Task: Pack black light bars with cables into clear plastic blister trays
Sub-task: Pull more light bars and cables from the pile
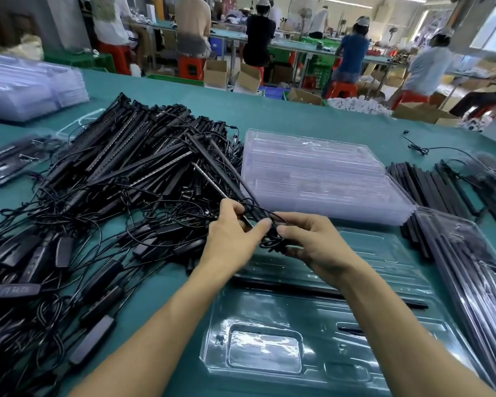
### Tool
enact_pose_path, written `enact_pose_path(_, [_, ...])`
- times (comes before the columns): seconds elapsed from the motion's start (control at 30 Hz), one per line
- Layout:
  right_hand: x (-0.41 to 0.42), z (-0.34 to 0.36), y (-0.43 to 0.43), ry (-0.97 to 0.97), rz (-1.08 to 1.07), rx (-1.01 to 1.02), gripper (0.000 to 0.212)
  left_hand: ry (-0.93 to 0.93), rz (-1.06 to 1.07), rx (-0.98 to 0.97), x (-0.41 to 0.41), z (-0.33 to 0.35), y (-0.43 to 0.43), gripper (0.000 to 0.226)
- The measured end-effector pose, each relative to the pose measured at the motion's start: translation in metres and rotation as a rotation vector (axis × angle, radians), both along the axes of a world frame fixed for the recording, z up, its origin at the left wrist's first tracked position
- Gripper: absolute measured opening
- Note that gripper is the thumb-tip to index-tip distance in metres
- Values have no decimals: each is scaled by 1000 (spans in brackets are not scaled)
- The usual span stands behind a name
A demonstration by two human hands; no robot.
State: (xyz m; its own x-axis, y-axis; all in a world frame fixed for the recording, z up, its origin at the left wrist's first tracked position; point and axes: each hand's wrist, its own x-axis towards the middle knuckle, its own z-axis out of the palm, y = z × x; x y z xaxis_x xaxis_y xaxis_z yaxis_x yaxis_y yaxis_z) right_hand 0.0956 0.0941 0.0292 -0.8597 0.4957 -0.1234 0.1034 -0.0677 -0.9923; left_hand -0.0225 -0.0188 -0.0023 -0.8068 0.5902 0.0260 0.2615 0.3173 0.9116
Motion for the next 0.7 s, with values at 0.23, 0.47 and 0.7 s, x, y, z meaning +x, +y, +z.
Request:
enact_pose_path(0.23, [-1, 6, -19, -185, -191, 626, 13, -358, 17, 265, 4, 6, 10, 78])
enact_pose_path(0.47, [-3, 17, -36, -295, -159, 403, 25, -394, 13, 431, -3, -3, 8, 85])
enact_pose_path(0.7, [-10, 7, -43, -112, -263, 33, 31, -636, 26, 602, -10, -4, 8, 27])
